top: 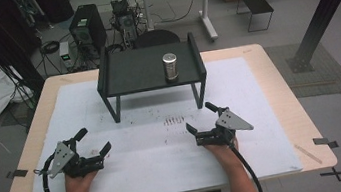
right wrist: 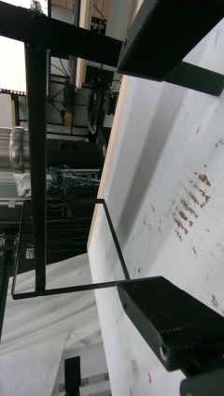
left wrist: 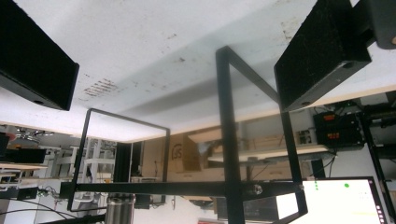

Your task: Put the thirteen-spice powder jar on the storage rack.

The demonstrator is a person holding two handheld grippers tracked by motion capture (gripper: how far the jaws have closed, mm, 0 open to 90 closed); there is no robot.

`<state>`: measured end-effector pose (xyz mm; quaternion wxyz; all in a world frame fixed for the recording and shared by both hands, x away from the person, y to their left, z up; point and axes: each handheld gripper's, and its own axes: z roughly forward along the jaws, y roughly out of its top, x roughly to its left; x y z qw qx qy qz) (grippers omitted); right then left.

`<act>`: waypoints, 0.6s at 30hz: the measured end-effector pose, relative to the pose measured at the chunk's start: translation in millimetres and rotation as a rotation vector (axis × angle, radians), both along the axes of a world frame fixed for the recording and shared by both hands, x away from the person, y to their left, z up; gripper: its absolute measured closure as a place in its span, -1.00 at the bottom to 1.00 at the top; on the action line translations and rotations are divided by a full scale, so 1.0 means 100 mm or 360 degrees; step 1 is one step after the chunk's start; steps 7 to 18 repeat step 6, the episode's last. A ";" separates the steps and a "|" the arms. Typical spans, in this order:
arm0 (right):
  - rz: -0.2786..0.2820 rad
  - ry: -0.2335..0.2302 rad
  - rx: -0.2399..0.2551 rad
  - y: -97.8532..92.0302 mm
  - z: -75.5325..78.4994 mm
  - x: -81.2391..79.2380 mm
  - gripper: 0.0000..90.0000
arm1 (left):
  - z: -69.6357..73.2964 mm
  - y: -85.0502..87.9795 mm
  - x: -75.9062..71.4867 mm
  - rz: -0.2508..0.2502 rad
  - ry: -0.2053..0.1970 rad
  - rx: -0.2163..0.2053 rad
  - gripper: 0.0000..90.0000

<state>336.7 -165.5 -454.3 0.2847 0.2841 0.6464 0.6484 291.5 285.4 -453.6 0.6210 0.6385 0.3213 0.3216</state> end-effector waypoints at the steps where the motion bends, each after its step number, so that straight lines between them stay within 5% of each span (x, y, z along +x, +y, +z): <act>1: 0.0000 0.0001 0.0001 0.00 0.00 0.00 -1.00 | 0.00 0.00 0.00 0.0000 0.0000 -0.0002 -0.99; 18: -0.0001 -0.0001 0.0001 0.00 0.00 0.00 -1.00 | 0.00 0.00 0.00 0.0000 -0.0005 -0.0001 -0.99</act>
